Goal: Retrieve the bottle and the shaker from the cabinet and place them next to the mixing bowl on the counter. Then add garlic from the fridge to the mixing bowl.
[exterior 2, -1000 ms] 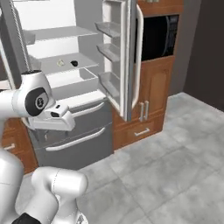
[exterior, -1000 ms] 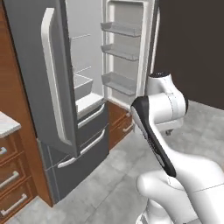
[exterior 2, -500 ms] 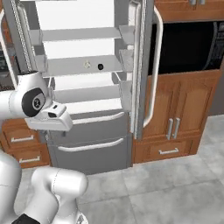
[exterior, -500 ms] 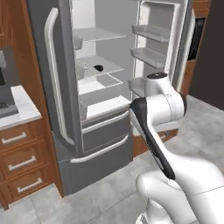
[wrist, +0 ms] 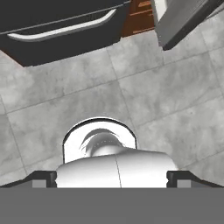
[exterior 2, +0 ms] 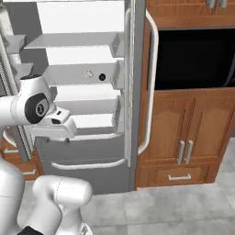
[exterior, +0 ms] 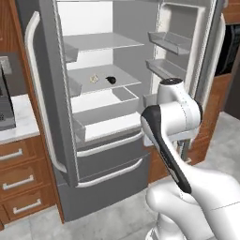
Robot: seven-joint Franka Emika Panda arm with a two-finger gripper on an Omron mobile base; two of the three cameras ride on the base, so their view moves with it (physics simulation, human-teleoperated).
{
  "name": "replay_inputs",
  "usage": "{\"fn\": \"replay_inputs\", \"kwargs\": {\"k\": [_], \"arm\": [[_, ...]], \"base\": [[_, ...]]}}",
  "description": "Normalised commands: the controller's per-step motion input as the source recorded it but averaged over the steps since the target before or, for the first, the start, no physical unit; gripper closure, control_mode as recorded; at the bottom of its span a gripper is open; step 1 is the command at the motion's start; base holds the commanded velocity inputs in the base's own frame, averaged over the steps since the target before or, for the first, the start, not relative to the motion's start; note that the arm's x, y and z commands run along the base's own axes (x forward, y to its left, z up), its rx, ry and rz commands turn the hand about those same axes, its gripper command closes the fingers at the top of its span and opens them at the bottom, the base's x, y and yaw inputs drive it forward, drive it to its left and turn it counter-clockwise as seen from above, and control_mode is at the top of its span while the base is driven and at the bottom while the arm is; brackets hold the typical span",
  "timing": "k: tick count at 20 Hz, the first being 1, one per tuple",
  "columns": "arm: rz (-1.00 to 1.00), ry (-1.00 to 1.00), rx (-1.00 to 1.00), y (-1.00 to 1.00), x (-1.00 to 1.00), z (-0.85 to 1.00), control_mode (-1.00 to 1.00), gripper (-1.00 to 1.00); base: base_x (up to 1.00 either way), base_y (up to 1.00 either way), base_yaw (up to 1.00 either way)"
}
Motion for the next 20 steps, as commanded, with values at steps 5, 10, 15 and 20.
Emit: {"fn": "replay_inputs", "kwargs": {"k": [5, 10, 15, 20], "arm": [[0.00, 0.00, 0.00, 0.00, 0.00, 0.00, 1.00, -1.00], [0.00, 0.00, 0.00, 0.00, 0.00, 0.00, 1.00, -1.00], [0.00, 0.00, 0.00, 0.00, 0.00, 0.00, 1.00, -1.00], [0.00, 0.00, 0.00, 0.00, 0.00, 0.00, 1.00, -1.00]], "base": [[0.85, -0.26, 0.47], [0.69, -0.46, 0.29], [0.41, 0.03, 0.06], [0.34, 0.36, -0.24]]}}
